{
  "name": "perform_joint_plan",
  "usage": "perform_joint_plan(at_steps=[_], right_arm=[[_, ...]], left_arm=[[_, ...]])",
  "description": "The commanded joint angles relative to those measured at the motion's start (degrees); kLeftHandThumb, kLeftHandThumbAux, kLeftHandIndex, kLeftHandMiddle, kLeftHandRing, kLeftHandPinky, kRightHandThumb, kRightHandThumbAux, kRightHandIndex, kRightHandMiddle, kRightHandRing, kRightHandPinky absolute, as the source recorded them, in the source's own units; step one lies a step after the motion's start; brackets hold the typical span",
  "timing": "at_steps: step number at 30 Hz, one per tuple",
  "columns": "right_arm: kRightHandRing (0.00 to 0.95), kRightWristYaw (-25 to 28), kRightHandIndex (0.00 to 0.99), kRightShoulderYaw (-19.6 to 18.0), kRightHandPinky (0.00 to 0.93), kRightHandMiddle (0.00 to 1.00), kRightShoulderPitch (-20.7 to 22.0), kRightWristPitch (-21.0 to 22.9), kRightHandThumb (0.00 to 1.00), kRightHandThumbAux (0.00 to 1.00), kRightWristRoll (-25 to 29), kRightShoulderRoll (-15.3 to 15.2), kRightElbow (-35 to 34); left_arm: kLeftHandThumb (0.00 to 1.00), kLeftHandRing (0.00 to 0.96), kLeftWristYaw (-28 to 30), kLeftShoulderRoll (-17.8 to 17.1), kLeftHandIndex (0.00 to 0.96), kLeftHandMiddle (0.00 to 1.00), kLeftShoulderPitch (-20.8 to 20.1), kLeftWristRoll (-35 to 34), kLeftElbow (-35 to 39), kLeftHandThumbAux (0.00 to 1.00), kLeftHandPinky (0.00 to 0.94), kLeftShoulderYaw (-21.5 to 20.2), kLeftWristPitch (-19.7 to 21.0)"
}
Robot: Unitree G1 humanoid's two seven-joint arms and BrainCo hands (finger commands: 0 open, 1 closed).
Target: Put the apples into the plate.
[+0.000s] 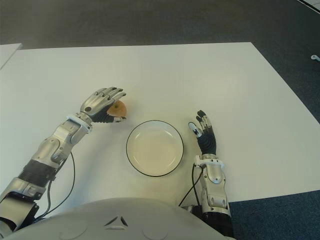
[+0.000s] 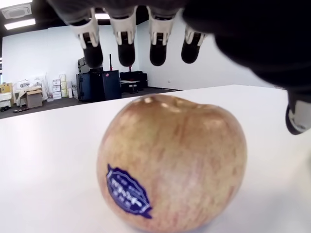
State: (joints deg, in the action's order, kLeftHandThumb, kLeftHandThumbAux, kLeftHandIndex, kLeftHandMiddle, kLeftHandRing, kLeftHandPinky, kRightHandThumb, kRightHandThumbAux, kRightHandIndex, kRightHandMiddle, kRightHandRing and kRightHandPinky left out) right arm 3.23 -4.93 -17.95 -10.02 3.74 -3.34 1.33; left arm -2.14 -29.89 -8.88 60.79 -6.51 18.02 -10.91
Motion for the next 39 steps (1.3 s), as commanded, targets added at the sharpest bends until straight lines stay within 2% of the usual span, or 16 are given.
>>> perform_joint_plan(at_steps=[1,18,39], right_arm=[[0.0,-0.17,0.0,0.44,0.052,0.0,-2.92,3.2,0.129,0.491,-0.29,0.59,2.59],[0.0,-0.17,0.0,0.63,0.039,0.0,-3.91,1.93,0.107,0.523,-0.98,0.31,2.66],[0.0,-1.03,0.0,1.15,0.035,0.0,-4.9,1.98,0.095,0.539,-2.03,0.02,2.15]], left_arm=[[0.181,0.0,-1.4,-0.75,0.052,0.009,-0.9,-0.01,-2.19,0.331,0.049,1.55,-0.16],[0.184,0.0,-2.36,-0.07,0.039,0.003,-1.75,-0.73,-4.44,0.324,0.032,4.32,0.94],[0.186,0.0,-5.75,0.91,0.042,0.006,-4.44,-1.77,-11.52,0.342,0.042,7.02,0.86]])
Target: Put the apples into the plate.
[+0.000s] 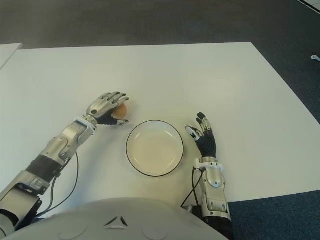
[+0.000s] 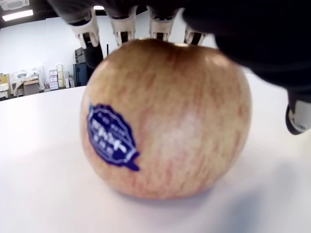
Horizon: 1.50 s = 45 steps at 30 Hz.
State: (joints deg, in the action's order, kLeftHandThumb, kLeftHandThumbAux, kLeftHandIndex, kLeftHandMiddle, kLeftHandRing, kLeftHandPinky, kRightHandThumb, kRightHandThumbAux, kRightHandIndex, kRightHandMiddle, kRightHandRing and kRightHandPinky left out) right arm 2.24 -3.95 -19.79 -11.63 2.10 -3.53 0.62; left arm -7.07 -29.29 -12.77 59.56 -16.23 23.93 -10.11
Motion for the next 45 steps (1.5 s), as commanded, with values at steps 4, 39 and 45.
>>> perform_joint_plan(at_steps=[4,39,45], right_arm=[[0.0,0.14,0.0,0.08,0.039,0.0,-3.4,3.61,0.098,0.544,-0.04,0.23,2.63],[0.005,-0.37,0.0,-1.01,0.047,0.001,-6.07,2.17,0.103,0.598,0.13,0.32,1.37],[0.002,-0.65,0.0,-1.05,0.049,0.0,-6.31,2.06,0.103,0.596,-0.43,0.19,1.2]], left_arm=[[0.189,0.0,-1.33,0.58,0.044,0.006,-0.84,-0.89,-3.23,0.347,0.044,1.5,-0.18],[0.203,0.005,-11.39,1.75,0.062,0.03,-8.43,-0.38,-20.24,0.364,0.026,9.32,-1.88],[0.371,0.108,-16.44,3.2,0.226,0.158,-8.98,-1.17,-23.37,0.413,0.12,10.02,-2.56]])
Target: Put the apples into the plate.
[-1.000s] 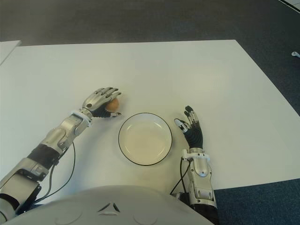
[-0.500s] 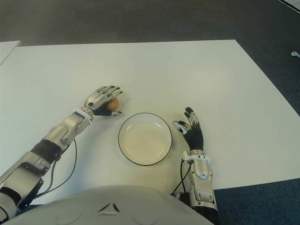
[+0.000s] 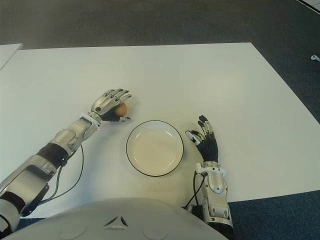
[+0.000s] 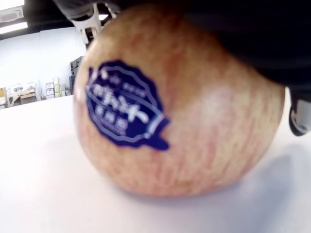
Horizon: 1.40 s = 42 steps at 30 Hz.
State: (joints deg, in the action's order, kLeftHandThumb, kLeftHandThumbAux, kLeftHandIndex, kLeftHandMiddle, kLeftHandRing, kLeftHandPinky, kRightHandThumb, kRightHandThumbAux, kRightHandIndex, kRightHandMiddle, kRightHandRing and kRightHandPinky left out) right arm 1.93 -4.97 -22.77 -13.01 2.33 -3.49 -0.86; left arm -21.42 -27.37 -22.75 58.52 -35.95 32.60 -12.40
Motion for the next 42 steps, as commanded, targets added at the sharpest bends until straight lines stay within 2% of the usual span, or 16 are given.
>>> perform_joint_plan(at_steps=[1,2,3,6,7,8,10,15,21,25,32,42], right_arm=[[0.002,-0.36,0.0,-0.05,0.048,0.0,-3.35,3.43,0.104,0.596,-0.73,0.11,2.69],[0.002,-0.39,0.0,-0.07,0.048,0.0,-3.38,3.42,0.104,0.597,-0.79,0.08,2.68],[0.001,-0.4,0.0,-0.09,0.048,0.0,-3.4,3.42,0.104,0.597,-0.84,0.06,2.68],[0.0,-0.38,0.0,-0.13,0.046,0.0,-3.45,3.52,0.104,0.596,-0.83,0.03,2.54],[0.0,-0.37,0.0,-0.15,0.045,0.0,-3.47,3.59,0.105,0.595,-0.82,0.02,2.48],[0.0,-0.4,0.0,-0.17,0.044,0.0,-3.49,3.71,0.105,0.594,-0.84,0.01,2.4],[0.0,-0.5,0.0,-0.24,0.044,0.0,-3.52,4.0,0.102,0.589,-0.91,-0.02,2.22],[0.002,-0.46,0.0,-0.33,0.044,0.0,-3.6,4.02,0.095,0.582,-0.89,-0.1,2.06],[0.004,-0.22,0.0,-0.41,0.036,0.0,-3.75,3.8,0.078,0.564,-0.81,-0.38,1.81],[0.001,-0.34,0.0,-0.55,0.028,0.0,-3.63,4.12,0.072,0.554,-0.76,-0.5,1.68],[0.005,-0.83,0.0,-0.8,0.034,0.005,-3.2,4.36,0.074,0.556,-0.86,-0.51,1.62],[0.004,-0.88,0.0,-1.06,0.024,0.012,-2.52,3.96,0.078,0.55,-0.23,-0.35,1.77]], left_arm=[[0.425,0.181,-2.93,1.52,0.281,0.231,0.99,-0.32,-4.01,0.433,0.192,1.36,-0.42],[0.445,0.206,-4.23,1.95,0.3,0.257,0.78,-0.3,-4.87,0.44,0.218,1.49,-0.5],[0.539,0.277,-5.21,2.27,0.347,0.326,0.59,-0.26,-5.57,0.529,0.286,1.63,-0.56],[0.654,0.371,-7.27,3.12,0.404,0.422,-0.26,-0.1,-7.69,0.636,0.372,2.08,-0.53],[0.721,0.415,-7.78,3.39,0.417,0.439,-0.57,-0.07,-8.39,0.646,0.405,2.23,-0.49],[0.745,0.431,-8.31,3.62,0.422,0.445,-0.88,0.06,-9.07,0.649,0.416,2.44,-0.38],[0.803,0.533,-9.36,3.91,0.425,0.473,-1.46,0.51,-10.26,0.657,0.485,3.05,-0.1],[0.841,0.654,-10.96,4.18,0.422,0.494,-2.61,0.56,-12.65,0.662,0.62,4.57,-0.62],[0.85,0.771,-9.37,5.08,0.402,0.514,-3.57,-2.28,-15.35,0.668,0.784,4.6,-3.59],[0.851,0.814,-7.82,5.96,0.396,0.525,-3.92,-4.88,-16.19,0.668,0.824,4.02,-5.24],[0.853,0.846,-2.96,6.76,0.399,0.535,-3.61,-11.01,-15.59,0.668,0.825,1.43,-7.43],[0.855,0.852,-0.61,6.5,0.403,0.539,-3.34,-13.2,-14.41,0.666,0.807,0.71,-7.81]])
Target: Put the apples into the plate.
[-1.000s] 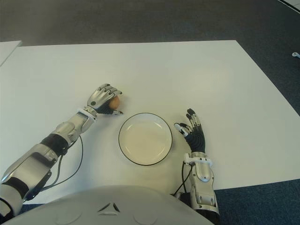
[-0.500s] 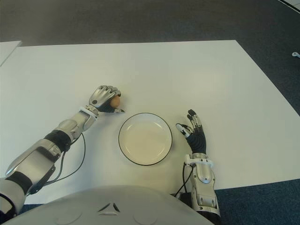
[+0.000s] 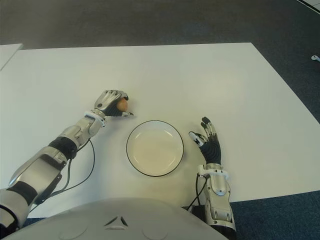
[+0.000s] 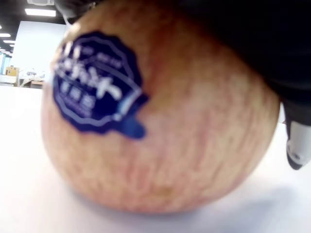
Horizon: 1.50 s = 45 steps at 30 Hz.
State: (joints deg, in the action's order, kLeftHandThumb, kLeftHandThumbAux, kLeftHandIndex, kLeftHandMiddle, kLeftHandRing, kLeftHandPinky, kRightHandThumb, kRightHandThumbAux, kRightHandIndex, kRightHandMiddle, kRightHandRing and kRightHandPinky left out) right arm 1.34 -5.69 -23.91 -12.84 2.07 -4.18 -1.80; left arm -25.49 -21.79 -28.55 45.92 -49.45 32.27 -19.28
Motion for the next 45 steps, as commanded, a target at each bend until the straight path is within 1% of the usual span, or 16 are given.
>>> perform_joint_plan(at_steps=[1,10,19,22,25,27,28,31,34,37,40,43,45], right_arm=[[0.004,-0.27,0.0,-0.39,0.023,0.013,-1.31,3.49,0.078,0.549,0.15,0.41,2.8],[0.0,0.8,0.0,-0.54,0.019,0.006,-0.68,1.87,0.07,0.551,1.1,0.32,3.64],[0.0,0.11,0.0,-0.63,0.006,0.001,-0.23,3.25,0.075,0.589,0.95,0.66,3.6],[0.001,-0.5,0.0,-0.59,0.012,0.007,-0.25,3.27,0.076,0.595,0.27,0.61,3.57],[0.006,-0.37,0.0,-0.69,0.019,0.013,-0.16,2.24,0.077,0.593,0.49,0.73,3.94],[0.008,-0.35,0.0,-0.72,0.023,0.015,-0.06,2.01,0.079,0.592,0.5,0.8,4.19],[0.008,-0.5,0.0,-0.68,0.022,0.015,0.01,2.35,0.08,0.59,0.27,0.78,4.24],[0.006,-0.52,0.0,-0.56,0.02,0.016,0.24,2.84,0.083,0.577,0.05,0.7,4.53],[0.006,0.52,0.0,-0.51,0.022,0.018,0.56,2.39,0.086,0.563,1.09,0.67,5.32],[0.002,0.92,0.0,-0.53,0.017,0.014,0.77,2.48,0.092,0.556,1.61,0.76,5.73],[0.0,0.37,0.0,-0.6,0.014,0.01,1.0,2.91,0.096,0.557,1.22,0.88,6.08],[0.0,-0.09,0.0,-0.61,0.013,0.01,1.1,2.98,0.098,0.56,0.82,0.91,6.31],[0.001,-0.37,0.0,-0.6,0.014,0.013,1.26,2.81,0.098,0.561,0.5,0.88,6.7]], left_arm=[[0.855,0.852,3.39,0.84,0.403,0.539,2.53,-0.68,-0.83,0.666,0.806,1.03,-1.12],[0.855,0.851,2.47,0.6,0.404,0.54,2.5,-0.98,-1.11,0.666,0.795,1.18,-2.49],[0.854,0.845,1.96,0.54,0.402,0.539,2.56,-1.19,-0.94,0.666,0.791,0.74,-3.05],[0.854,0.842,3.13,-0.56,0.402,0.537,3.07,-2.26,2.28,0.667,0.79,-0.46,-3.28],[0.854,0.84,7.1,-3.08,0.401,0.536,4.2,-4.58,10.86,0.667,0.79,-3.13,-2.52],[0.853,0.84,9.08,-3.85,0.401,0.536,5.06,-5.37,15.1,0.667,0.791,-4.56,-1.72],[0.853,0.84,10.46,-4.31,0.401,0.535,5.51,-6.19,18.42,0.668,0.791,-5.7,-1.27],[0.853,0.841,13.97,-4.88,0.402,0.535,6.54,-8.19,26.01,0.668,0.792,-8.42,-0.18],[0.853,0.843,17.32,-4.33,0.402,0.536,7.52,-9.51,33.39,0.668,0.793,-10.21,1.68],[0.853,0.845,19.79,-3.98,0.403,0.535,8.3,-10.07,38.3,0.667,0.795,-11.28,3.28],[0.854,0.846,21.55,-4.0,0.404,0.535,9.01,-11.02,42.28,0.667,0.799,-12.47,3.59],[0.854,0.847,22.99,-3.99,0.405,0.535,9.48,-11.78,45.14,0.667,0.802,-13.63,3.93],[0.854,0.848,24.12,-4.31,0.405,0.535,8.98,-12.58,46.16,0.667,0.803,-14.65,4.06]])
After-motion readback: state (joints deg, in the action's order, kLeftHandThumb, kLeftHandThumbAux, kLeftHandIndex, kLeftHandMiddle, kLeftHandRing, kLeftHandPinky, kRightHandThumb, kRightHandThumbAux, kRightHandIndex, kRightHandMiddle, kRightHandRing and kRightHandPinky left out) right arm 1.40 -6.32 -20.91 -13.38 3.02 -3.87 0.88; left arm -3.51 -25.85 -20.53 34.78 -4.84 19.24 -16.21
